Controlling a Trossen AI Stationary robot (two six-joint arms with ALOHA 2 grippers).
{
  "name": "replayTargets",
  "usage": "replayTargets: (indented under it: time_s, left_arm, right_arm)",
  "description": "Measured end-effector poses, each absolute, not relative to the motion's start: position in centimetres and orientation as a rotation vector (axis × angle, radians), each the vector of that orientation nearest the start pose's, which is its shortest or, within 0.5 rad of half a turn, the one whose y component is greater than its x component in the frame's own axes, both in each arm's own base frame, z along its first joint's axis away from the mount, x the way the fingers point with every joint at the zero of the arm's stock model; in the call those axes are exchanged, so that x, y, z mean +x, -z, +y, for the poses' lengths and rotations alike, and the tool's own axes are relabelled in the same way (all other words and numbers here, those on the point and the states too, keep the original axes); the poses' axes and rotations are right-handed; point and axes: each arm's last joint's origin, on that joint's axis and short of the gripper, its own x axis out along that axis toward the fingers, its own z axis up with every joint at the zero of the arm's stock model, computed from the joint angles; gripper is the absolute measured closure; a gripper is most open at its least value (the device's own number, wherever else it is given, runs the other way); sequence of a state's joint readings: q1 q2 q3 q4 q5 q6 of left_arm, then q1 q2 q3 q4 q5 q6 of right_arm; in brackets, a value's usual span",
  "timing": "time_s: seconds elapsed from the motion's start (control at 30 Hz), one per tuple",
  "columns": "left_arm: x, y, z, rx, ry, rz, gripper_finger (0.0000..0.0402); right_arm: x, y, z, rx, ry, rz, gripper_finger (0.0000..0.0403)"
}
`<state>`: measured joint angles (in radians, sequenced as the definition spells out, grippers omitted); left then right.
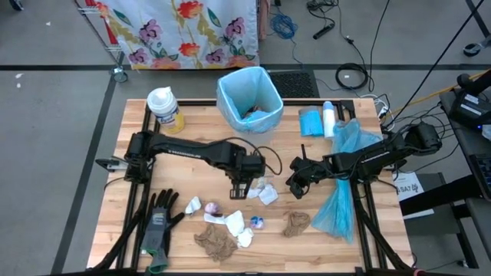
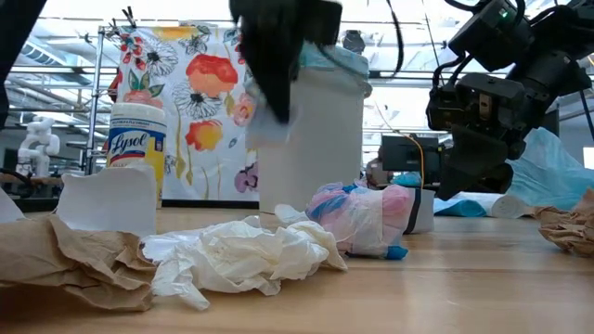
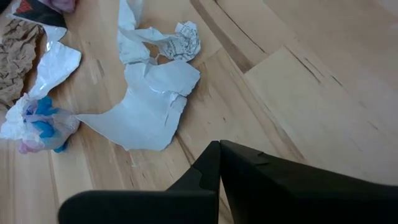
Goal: Place trash/remove bag and relplace
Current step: Put the gray paper into the trash bin
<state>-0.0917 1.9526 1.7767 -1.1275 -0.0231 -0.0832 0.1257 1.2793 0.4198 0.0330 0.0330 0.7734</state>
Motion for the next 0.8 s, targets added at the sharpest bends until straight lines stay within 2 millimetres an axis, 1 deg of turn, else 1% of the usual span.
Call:
replayTargets:
  time_s: [0.13, 0.23, 0.37, 0.43, 0.5, 0.67, 0.8]
  left_arm:
    - [39.4, -31.9, -3.3, -0.017, 0.001, 1.221, 0.0401]
    - [39.1, -35.7, -2.6, -0.01, 0.002, 1.135, 0.0401]
    - [38.4, -40.7, -0.7, 0.001, -0.022, 0.967, 0.0401]
    - [37.9, -42.6, 0.6, -0.011, -0.05, 0.889, 0.0401]
    - [37.2, -43.9, 2.2, -0.03, -0.089, 0.798, 0.0401]
    - [34.7, -46.4, 6.7, -0.1, -0.227, 0.707, 0.0401]
    - [34.1, -47.1, 10.0, -0.123, -0.322, 0.629, 0.0401]
  right_arm:
    - [21.3, -13.9, 2.6, 0.66, 0.231, 0.813, 0.0403]
    - [21.3, -13.9, 2.6, 0.657, 0.228, 0.815, 0.0403]
    - [21.3, -13.9, 2.6, 0.654, 0.227, 0.815, 0.0403]
    - [21.3, -13.9, 2.6, 0.653, 0.227, 0.815, 0.0403]
    - [21.3, -13.9, 2.6, 0.653, 0.226, 0.815, 0.0403]
    - [21.3, -13.9, 2.6, 0.652, 0.227, 0.817, 0.0403]
    - [21.3, -13.9, 2.6, 0.638, 0.221, 0.817, 0.0403]
